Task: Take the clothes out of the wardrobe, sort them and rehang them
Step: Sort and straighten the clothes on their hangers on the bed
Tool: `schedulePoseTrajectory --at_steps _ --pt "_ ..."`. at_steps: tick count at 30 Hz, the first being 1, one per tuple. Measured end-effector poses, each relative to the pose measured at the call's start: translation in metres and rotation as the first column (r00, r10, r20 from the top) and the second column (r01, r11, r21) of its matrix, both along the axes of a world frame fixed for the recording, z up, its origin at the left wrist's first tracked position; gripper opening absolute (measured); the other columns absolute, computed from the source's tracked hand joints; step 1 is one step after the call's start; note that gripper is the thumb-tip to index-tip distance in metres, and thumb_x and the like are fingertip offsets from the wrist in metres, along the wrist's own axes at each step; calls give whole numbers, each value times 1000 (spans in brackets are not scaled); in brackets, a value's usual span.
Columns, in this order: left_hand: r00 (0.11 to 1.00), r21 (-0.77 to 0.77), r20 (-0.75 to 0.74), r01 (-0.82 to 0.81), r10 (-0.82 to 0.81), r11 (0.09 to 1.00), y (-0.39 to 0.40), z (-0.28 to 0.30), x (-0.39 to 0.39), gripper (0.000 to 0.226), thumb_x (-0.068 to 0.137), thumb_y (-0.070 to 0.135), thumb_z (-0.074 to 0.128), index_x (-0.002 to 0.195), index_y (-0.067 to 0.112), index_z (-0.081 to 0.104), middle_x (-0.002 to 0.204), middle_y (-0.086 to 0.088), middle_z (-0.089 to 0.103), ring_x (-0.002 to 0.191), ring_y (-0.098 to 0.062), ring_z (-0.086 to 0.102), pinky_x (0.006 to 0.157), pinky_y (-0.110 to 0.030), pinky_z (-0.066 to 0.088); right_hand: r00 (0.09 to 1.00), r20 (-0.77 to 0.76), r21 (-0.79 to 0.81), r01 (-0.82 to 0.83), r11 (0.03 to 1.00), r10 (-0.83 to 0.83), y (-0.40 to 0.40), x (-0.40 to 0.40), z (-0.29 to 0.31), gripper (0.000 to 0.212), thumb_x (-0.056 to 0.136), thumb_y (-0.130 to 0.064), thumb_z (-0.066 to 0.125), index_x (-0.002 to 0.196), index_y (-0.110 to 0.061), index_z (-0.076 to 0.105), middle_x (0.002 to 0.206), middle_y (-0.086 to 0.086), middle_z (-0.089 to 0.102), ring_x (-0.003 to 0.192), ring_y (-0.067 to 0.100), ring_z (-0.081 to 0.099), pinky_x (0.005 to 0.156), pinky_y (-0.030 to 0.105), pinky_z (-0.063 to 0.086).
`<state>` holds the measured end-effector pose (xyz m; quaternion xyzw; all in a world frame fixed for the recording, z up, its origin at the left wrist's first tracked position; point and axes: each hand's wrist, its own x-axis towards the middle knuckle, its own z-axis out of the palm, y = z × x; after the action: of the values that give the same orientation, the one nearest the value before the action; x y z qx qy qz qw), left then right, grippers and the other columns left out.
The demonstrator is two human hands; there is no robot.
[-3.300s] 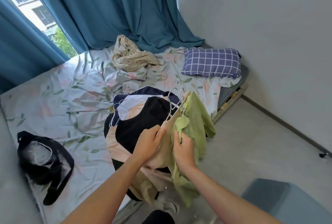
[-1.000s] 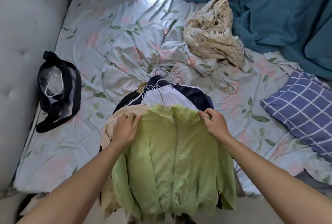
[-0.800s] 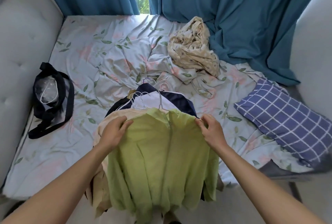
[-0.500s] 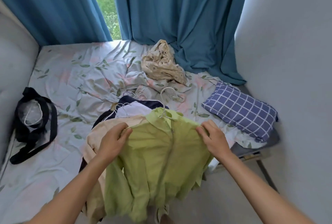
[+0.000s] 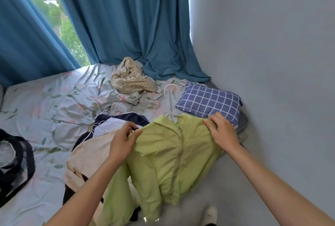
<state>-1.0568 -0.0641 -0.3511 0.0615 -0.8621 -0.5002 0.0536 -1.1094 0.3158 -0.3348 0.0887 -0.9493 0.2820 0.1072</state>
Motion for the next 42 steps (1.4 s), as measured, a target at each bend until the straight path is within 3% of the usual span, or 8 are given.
schedulePoseTrajectory --at_steps 5,9,14,17,21,24,36,42 --pt "993 -48 3 115 -115 992 92 2 -45 14 104 35 64 92 28 66 69 6 60 63 -11 52 63 -38 42 998 -17 -7 60 998 -60 92 -28 7 23 101 -44 59 91 -23 61 89 -8 56 83 17 60 73 44 53" --pt "990 -62 56 135 -131 989 153 -8 -77 18 105 40 61 96 25 64 74 -5 60 71 -28 57 68 -46 48 998 27 -25 59 998 -58 156 -61 3 18 101 -39 62 90 -24 61 90 -6 64 84 17 61 75 43 53" --pt "989 30 102 103 -105 994 209 -9 -94 23 105 38 61 90 20 65 74 -10 57 67 -21 49 67 -36 39 1000 13 -31 18 999 -18 204 -102 -6 16 100 -31 65 92 -18 62 90 -5 60 86 18 57 75 40 50" --pt "986 26 134 93 -96 995 231 -9 -105 24 106 40 59 92 21 65 77 -9 60 73 -29 54 69 -37 42 1000 -13 -17 4 1000 -5 221 -131 -12 16 100 -31 65 93 -17 63 89 -4 59 85 19 56 76 43 51" --pt "988 -71 141 76 -65 995 241 -16 -130 23 108 41 54 90 28 61 73 2 58 66 -14 53 66 -36 44 1000 17 -19 -17 1000 17 230 -169 -24 17 101 -34 63 92 -19 61 89 -5 59 85 18 56 77 47 52" --pt "987 -139 149 86 -65 986 238 -25 -155 22 108 43 52 91 32 59 78 7 61 72 -12 56 69 -36 46 998 48 -5 -30 1000 31 229 -192 -35 18 102 -36 61 93 -21 61 89 -6 58 86 18 57 78 47 52" --pt "979 -181 191 112 -76 977 236 -70 -276 22 108 41 49 91 30 57 89 6 60 86 -13 57 76 -40 49 987 153 38 43 998 -48 224 -304 -64 16 101 -30 66 93 -17 65 88 -3 62 83 18 57 75 38 48" --pt "975 -216 224 54 -4 975 244 -106 -334 29 108 43 48 80 38 46 83 8 55 86 -14 51 75 -40 43 960 278 -20 -31 999 35 224 -387 -105 19 103 -34 60 90 -20 60 86 -7 58 82 15 57 71 38 47"
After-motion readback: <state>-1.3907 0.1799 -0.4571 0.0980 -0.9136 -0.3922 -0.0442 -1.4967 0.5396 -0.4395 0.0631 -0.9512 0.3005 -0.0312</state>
